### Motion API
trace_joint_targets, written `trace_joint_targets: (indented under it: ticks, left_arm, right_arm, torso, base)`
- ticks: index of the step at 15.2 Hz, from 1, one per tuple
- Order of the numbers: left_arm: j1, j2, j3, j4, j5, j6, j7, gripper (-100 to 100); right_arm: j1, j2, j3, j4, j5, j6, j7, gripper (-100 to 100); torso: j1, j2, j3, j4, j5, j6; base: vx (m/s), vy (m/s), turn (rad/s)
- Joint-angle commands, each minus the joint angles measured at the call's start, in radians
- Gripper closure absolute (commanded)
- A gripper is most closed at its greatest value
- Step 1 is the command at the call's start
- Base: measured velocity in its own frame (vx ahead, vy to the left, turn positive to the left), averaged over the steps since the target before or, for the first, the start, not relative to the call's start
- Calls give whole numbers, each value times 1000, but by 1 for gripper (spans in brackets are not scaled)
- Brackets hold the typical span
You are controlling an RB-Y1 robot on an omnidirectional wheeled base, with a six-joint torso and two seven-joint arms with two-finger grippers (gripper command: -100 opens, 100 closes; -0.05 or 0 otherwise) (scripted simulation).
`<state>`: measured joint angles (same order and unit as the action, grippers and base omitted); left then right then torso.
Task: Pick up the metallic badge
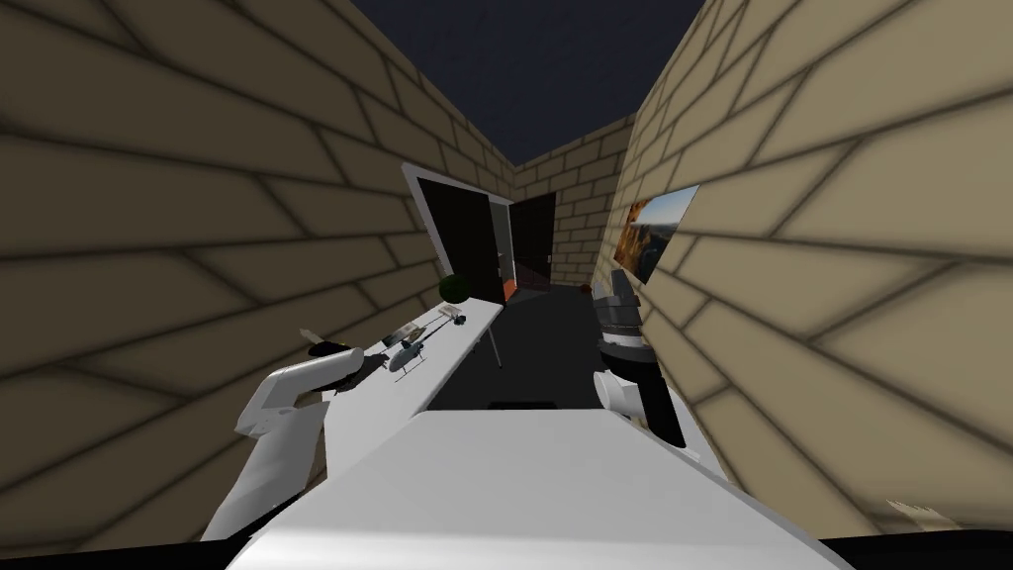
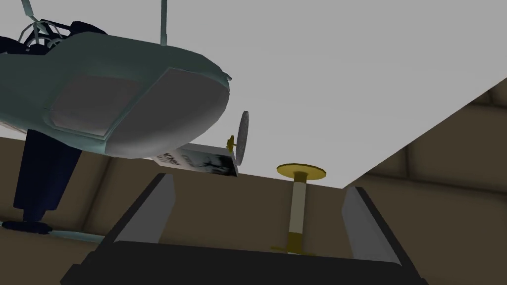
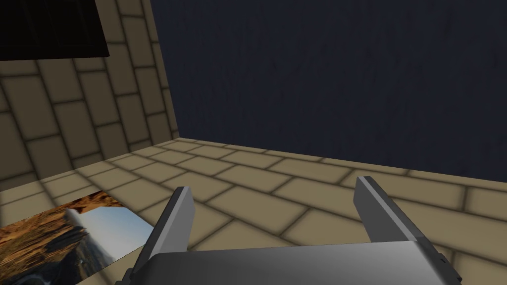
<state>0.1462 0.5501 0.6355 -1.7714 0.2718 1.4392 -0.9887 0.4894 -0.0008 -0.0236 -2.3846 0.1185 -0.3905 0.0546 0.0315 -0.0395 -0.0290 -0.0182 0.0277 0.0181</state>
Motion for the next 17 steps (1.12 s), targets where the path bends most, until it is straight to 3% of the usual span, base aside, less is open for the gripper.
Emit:
trace_joint_targets:
  ticks: [1, 2, 3, 4, 6, 7, 8, 12, 13, 14, 17]
  left_arm:
    - [-10, 10, 23, -30, 3, -8, 1, -100]
    - [-15, 15, 35, -49, 4, -12, 2, -100]
    - [-5, 8, 24, -39, 5, -1, 2, -100]
    - [-4, 5, 11, -12, 2, -5, 0, 100]
    - [4, -2, -6, 13, 0, 0, -1, 100]
    - [0, 5, 8, -3, 5, -3, -2, 100]
    - [0, 20, 32, 6, 15, 26, -10, -100]
    - [-2, 43, 71, 16, 30, 69, -19, -100]
    - [-3, 37, 59, 14, 26, 52, -17, -100]
    - [-13, 47, 85, -18, 32, 53, -17, -100]
    - [-24, 56, 108, -51, 36, 48, -15, -100]
  right_arm:
    - [0, 0, 0, 0, 0, 0, 0, 0]
    - [0, 0, 0, 0, 0, 0, 0, 0]
    - [0, 0, 0, 0, 0, 0, 0, 0]
    - [0, 0, 0, 0, 0, 0, 0, 0]
    - [0, 0, 0, 0, 0, 0, 0, 0]
    - [0, 0, 0, 0, 0, 0, 0, 0]
    - [0, 0, 0, 0, 0, 0, 0, 0]
    - [0, 0, 0, 0, 0, 0, 0, 0]
    - [0, 0, 0, 0, 0, 0, 0, 0]
    - [0, 0, 0, 0, 0, 0, 0, 0]
    - [0, 0, 0, 0, 0, 0, 0, 0]
  torso:
    - [0, 0, 0, 0, 0, 0]
    - [-3, 4, 2, 1, -1, 0]
    - [-7, 7, 4, 2, -2, 0]
    - [-7, 6, 4, 2, -2, 0]
    - [-2, -6, -3, -1, 0, 1]
    - [2, -10, -5, -2, 0, 1]
    - [2, -10, -6, -2, 1, 1]
    - [5, -5, -3, -1, 1, 1]
    - [5, -5, -2, -1, 1, 1]
    - [4, -5, -3, -1, 1, 1]
    - [-7, 4, 2, 1, -2, 0]
  base:
    - [-165, -57, 124]
    - [-196, -100, 120]
    - [-121, -68, 54]
    - [22, -14, -86]
    - [117, 40, -124]
    - [85, 49, -58]
    - [32, 37, -109]
    - [-7, 71, -123]
    - [1, 55, -38]
    - [-80, -23, 68]
    - [-164, -85, 105]
